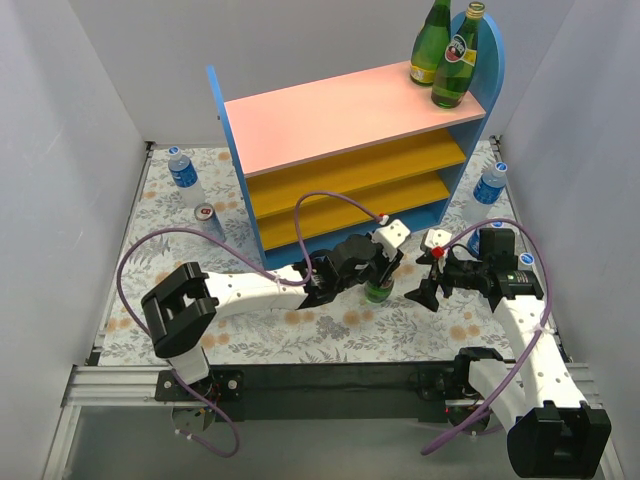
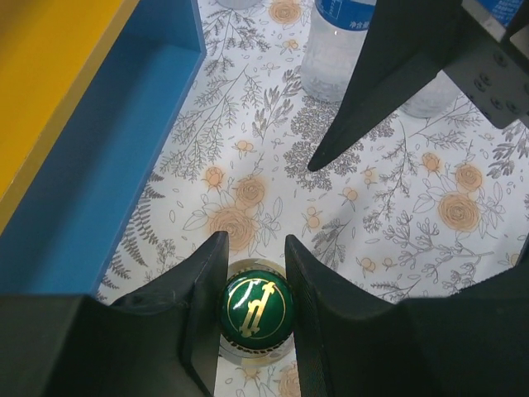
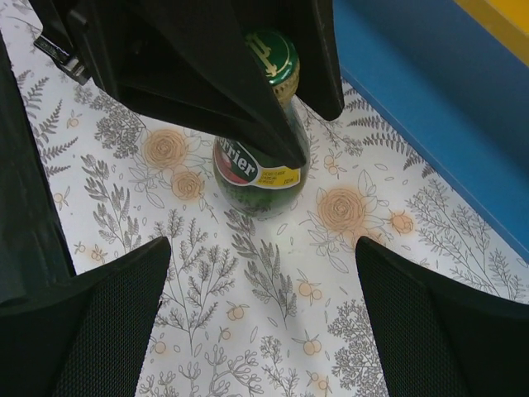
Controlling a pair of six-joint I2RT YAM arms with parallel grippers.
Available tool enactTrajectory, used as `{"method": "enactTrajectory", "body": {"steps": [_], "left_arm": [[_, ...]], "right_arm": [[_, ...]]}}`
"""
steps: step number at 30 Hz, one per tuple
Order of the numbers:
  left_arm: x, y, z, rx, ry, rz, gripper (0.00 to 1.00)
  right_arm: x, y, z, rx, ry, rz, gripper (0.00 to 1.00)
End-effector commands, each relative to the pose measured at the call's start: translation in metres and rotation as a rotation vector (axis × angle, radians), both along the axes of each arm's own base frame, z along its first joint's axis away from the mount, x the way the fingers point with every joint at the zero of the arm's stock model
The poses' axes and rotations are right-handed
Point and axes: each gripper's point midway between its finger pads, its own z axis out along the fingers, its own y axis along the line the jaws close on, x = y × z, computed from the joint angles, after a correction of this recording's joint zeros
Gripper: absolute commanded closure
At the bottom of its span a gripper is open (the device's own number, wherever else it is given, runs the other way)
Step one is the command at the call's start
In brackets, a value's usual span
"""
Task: Place and organize the beverage onto the shelf
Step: Place the drink at the center of the board.
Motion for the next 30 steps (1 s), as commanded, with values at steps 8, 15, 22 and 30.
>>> {"method": "enactTrajectory", "body": {"steps": [8,15,22,30], "left_arm": [[0.013,-0.022,0.064,-0.196,-0.065,0.046,0.69],[0.009,-0.014,0.073,-0.209,-0.043,0.056,0.30],[0.007,-0.003,0.100,-0.234,-0.049,0.078,0.25],[-0.018,0.012,0.114,-0.220,-0.004,-0.007,0.24]], "right_arm": [[0.001,-0.006,-0.007,-0.042,-0.016,-0.017,0.02],[-0.001,-0.007,-0.017,-0.061,-0.020,0.006,0.02],[-0.006,-0.001,-0.031,-0.054,-0.068,0.104,0.02],[0.009,0.001,-0.028,-0.046,-0.128,0.121,0.02]]}}
